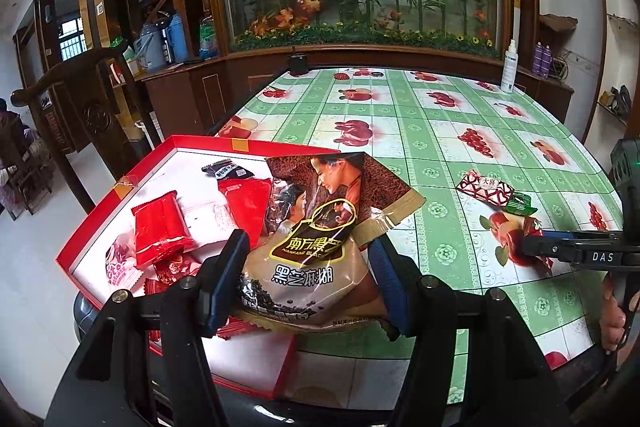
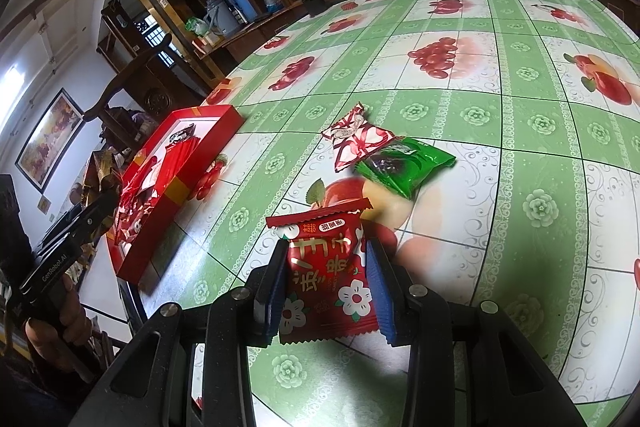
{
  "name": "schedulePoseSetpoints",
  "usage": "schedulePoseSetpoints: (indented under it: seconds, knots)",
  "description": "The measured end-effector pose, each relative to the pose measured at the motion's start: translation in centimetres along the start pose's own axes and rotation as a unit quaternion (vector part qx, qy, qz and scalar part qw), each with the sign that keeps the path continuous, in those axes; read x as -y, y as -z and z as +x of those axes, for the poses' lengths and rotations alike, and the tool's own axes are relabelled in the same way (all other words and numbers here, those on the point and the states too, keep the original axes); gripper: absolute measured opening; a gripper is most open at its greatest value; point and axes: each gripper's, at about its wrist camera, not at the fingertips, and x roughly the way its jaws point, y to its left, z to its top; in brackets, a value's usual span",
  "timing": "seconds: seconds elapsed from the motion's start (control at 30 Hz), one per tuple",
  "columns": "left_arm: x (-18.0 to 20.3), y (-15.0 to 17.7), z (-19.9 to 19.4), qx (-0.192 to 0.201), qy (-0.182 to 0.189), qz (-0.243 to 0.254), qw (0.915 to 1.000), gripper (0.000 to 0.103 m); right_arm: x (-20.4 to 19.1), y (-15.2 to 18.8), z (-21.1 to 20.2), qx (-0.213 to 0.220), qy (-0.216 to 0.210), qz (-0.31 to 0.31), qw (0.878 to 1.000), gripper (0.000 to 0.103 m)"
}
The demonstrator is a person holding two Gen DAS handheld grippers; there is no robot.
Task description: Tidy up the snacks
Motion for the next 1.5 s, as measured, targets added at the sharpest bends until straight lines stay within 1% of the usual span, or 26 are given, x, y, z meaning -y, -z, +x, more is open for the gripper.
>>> schedulePoseSetpoints:
  seconds: [0.13,0.27,0.43,0.57,0.63,0.73,0.83,0.93,1.1,1.2,1.3,1.4,1.47,1.5]
  knots:
    - [-0.7,0.2,-0.1,-0.002,0.002,-0.005,1.0000,0.060,-0.8,0.2,0.2,0.001,0.007,-0.011,1.000,0.037]
    - [-1.7,0.3,-0.1,-0.003,-0.005,-0.013,0.9999,0.060,-1.4,0.2,0.3,0.006,0.013,-0.017,1.000,0.037]
    - [-3.5,0.5,0.3,-0.008,-0.021,-0.027,0.9994,0.060,-3.6,-0.3,1.3,0.006,0.002,-0.040,0.999,0.037]
    - [-5.1,0.5,0.4,-0.010,-0.036,-0.039,0.9985,0.061,-6.8,-1.6,2.8,0.005,-0.023,-0.064,0.998,0.037]
    - [-5.8,0.3,0.6,-0.009,-0.045,-0.044,0.9980,0.061,-8.6,-2.8,3.6,0.008,-0.038,-0.073,0.997,0.037]
    - [-7.5,-0.3,0.8,-0.004,-0.064,-0.056,0.9964,0.061,-11.1,-4.6,4.6,0.013,-0.064,-0.085,0.994,0.037]
    - [-9.1,-0.5,1.2,-0.002,-0.085,-0.067,0.9941,0.061,-14.5,-6.5,6.2,0.016,-0.085,-0.107,0.991,0.037]
    - [-10.4,-0.7,1.8,-0.003,-0.106,-0.074,0.9916,0.061,-17.3,-7.7,7.9,0.016,-0.106,-0.117,0.987,0.037]
    - [-11.7,-0.8,2.9,-0.007,-0.128,-0.081,0.9884,0.061,-20.4,-8.9,10.0,0.038,-0.142,-0.098,0.984,0.037]
    - [-12.0,-1.0,3.6,-0.009,-0.139,-0.079,0.9871,0.061,-21.5,-9.3,11.2,0.046,-0.150,-0.093,0.983,0.037]
    - [-12.0,-1.0,4.1,-0.012,-0.147,-0.079,0.9859,0.061,-22.0,-9.9,12.4,0.052,-0.153,-0.083,0.983,0.040]
    - [-12.0,-1.0,4.6,-0.016,-0.154,-0.077,0.9848,0.062,-21.9,-10.1,13.8,0.042,-0.153,-0.076,0.984,0.041]
    - [-11.8,-1.1,5.0,-0.020,-0.157,-0.077,0.9844,0.062,-21.5,-10.0,14.3,0.033,-0.150,-0.073,0.985,0.049]
    - [-11.6,-1.3,5.1,-0.020,-0.161,-0.075,0.9840,0.063,-21.3,-10.0,14.3,0.033,-0.148,-0.073,0.986,0.051]
